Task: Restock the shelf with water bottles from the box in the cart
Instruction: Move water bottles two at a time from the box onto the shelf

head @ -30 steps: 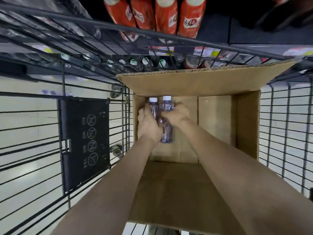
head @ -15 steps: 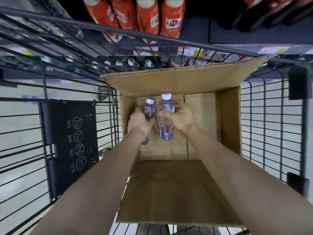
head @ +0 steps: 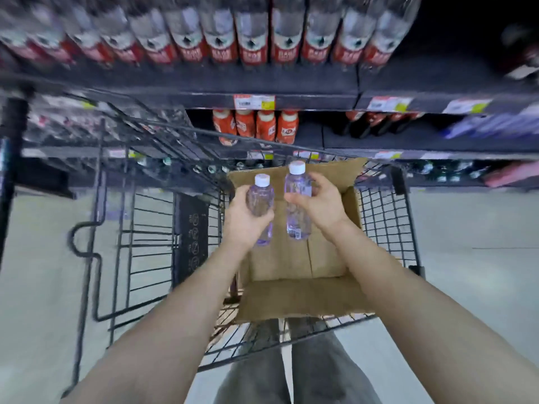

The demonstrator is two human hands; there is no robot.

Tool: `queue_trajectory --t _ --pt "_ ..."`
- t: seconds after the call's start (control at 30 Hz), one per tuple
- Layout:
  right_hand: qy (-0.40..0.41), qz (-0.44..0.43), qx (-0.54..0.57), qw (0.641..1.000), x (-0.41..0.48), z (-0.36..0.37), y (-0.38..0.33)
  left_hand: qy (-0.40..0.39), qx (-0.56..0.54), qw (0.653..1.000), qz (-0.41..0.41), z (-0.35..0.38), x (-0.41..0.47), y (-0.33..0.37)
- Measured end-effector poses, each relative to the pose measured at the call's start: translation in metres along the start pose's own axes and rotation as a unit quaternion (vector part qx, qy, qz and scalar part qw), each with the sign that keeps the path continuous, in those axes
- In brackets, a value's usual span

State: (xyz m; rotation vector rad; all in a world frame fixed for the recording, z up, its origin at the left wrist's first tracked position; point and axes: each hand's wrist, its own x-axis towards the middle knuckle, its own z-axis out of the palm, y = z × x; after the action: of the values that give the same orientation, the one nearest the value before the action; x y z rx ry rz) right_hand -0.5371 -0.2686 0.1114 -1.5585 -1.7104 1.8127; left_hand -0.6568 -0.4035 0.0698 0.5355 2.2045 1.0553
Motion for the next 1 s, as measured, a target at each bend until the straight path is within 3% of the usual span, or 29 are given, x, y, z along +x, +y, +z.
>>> queue_trajectory --t 0.5,0.67,1.0 --pt "-0.025 -0.248 -0.041 0.968 -0.208 0.014 -0.232 0.144 -0.046 0.975 0.165 -0.216 -0.114 0.172" --pt "-0.027 -0.324 -0.042 0.945 -0.285 0.020 -0.265 0.178 -0.068 0.955 0.229 -0.286 -0.181 0.196" --pt "-0.067 -0.393 -0.023 0.917 -0.433 0.057 -0.311 0.229 -0.135 0.925 0.273 -0.414 -0.315 0.230"
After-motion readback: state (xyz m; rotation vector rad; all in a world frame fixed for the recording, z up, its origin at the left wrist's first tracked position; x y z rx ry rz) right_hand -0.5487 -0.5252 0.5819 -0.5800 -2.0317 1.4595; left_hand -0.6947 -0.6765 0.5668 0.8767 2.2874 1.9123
